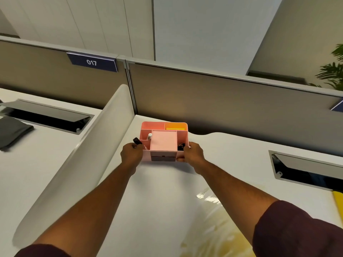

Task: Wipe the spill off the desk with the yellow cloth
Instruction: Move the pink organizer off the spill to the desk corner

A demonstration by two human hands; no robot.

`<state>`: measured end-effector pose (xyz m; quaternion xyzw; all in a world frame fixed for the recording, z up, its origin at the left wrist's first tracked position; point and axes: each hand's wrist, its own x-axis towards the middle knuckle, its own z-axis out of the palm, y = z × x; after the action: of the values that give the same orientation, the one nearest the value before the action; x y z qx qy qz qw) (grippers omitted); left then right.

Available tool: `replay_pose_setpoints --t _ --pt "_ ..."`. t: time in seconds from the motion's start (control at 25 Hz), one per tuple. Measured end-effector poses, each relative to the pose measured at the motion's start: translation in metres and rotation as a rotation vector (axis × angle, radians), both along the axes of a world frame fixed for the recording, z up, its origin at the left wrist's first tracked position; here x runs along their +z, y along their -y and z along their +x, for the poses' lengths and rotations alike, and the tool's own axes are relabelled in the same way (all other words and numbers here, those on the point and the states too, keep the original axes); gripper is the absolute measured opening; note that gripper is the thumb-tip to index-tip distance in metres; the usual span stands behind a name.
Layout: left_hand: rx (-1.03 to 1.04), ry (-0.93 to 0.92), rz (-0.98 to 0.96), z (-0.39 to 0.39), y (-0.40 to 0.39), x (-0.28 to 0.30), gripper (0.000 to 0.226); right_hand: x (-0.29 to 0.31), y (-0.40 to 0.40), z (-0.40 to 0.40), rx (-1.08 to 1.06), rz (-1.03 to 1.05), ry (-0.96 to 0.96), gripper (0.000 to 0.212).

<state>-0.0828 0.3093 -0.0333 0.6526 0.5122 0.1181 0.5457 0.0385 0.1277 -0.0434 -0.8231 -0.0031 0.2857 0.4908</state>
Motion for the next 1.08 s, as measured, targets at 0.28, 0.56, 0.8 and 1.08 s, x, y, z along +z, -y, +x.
replay_pose_setpoints --t 0.28,0.56,0.8,1.08 --pt "-0.044 -0.098 -0.065 -0.015 0.040 0.002 0.057 0.025 0.033 -0.005 0.038 -0.089 -0.051 0.058" --pt "-0.442 -0.096 0.229 -0.027 0.115 0.058 0.045 0.064 0.118 -0.035 0.021 -0.092 0.042 0.059" --pt "-0.599 -0.091 0.332 -0.045 0.199 0.091 0.055 0.091 0.205 -0.071 0.018 -0.104 0.173 0.057" --pt "-0.815 -0.129 0.334 -0.066 0.306 0.081 0.051 0.088 0.321 -0.108 -0.119 -0.047 0.114 0.036"
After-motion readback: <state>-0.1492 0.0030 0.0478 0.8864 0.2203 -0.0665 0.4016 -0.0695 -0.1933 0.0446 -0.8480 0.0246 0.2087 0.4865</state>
